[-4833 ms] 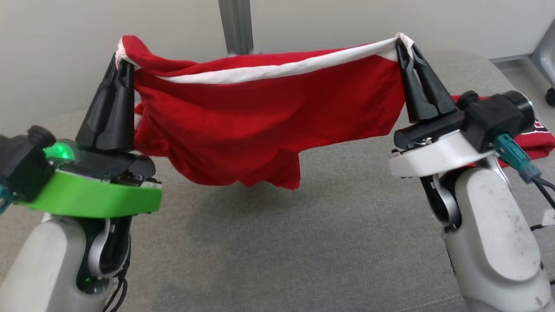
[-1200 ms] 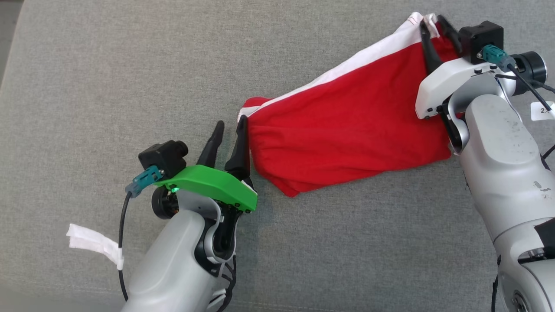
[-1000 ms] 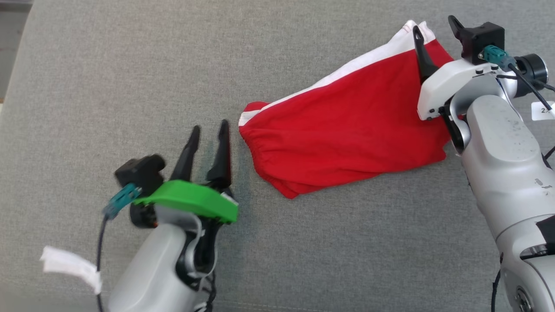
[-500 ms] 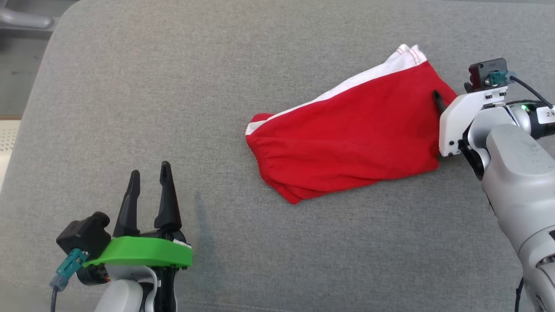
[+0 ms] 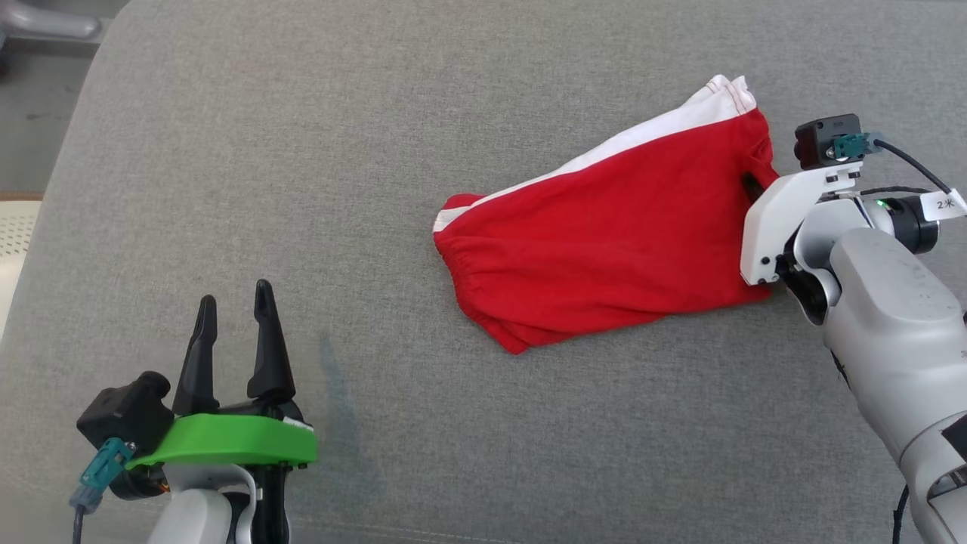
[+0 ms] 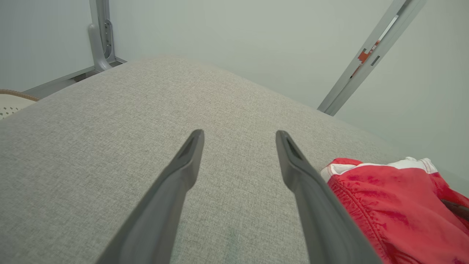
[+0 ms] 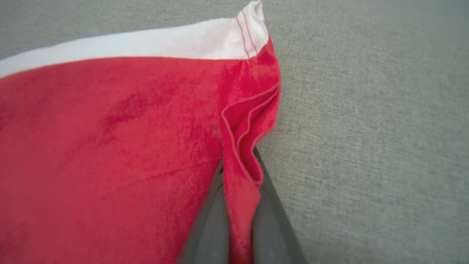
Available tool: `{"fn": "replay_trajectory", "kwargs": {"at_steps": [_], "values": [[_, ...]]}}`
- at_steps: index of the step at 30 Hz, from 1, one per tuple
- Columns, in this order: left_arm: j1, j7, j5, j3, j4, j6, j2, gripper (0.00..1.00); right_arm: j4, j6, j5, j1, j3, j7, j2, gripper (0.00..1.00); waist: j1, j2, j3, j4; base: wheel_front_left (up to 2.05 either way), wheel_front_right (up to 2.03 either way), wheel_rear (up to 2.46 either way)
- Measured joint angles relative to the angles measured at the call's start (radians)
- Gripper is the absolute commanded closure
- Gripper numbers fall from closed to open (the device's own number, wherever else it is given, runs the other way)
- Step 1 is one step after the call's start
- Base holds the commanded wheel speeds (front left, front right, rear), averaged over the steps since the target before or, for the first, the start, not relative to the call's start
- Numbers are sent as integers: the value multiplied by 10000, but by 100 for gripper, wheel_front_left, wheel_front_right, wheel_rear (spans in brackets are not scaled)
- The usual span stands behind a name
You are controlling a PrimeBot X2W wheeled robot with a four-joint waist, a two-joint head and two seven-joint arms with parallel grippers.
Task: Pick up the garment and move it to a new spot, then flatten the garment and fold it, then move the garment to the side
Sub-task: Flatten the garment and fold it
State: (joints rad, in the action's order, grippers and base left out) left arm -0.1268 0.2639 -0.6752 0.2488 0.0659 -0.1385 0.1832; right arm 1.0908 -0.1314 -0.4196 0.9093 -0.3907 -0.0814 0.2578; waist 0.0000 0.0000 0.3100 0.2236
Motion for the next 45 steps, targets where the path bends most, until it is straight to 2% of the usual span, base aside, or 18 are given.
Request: {"fn": "replay_trajectory", "kwargs": {"at_steps": [8, 15, 20, 24, 31, 37, 40, 45], "values": [[-14, 0, 4, -134, 151, 282, 146, 0, -456, 0, -700, -874, 249, 1779, -6, 100, 0, 0, -404, -568, 0, 0, 0], [93, 0, 13, -414, 286, 453, 151, 0, -562, 0, -1039, -2481, 1384, 3210, -552, 100, 0, 0, -878, -1347, 0, 0, 0], [273, 0, 224, -566, 328, 403, 130, 0, -1103, 0, -819, -3513, 2339, 3402, -1049, 100, 0, 0, -1199, -1863, 0, 0, 0], [381, 0, 487, -514, 368, 401, 113, 0, -1948, 0, -61, -4147, 3152, 3432, -1310, 100, 0, 0, -1459, -2260, 0, 0, 0], [381, 0, 602, -380, 489, 449, -12, 0, -2823, 2, 934, -4219, 3745, 3289, -1624, 100, 0, 0, -1591, -2155, 0, 0, 0], [381, 0, 623, -397, 560, 522, -257, 0, -3802, 4, 1329, -3863, 3271, 2648, -1987, 100, 0, 0, -1622, -1789, 0, 0, 0], [377, 0, 667, -418, 604, 600, -401, 0, -4203, 4, 1289, -3642, 2569, 2257, -2071, 100, 0, 0, -1627, -1580, 0, 0, 0], [337, 0, 759, -403, 706, 771, -596, 0, -4502, 6, 337, -3278, 972, 1745, -2080, 100, 0, 0, -1595, -1150, 0, 0, 0]]}}
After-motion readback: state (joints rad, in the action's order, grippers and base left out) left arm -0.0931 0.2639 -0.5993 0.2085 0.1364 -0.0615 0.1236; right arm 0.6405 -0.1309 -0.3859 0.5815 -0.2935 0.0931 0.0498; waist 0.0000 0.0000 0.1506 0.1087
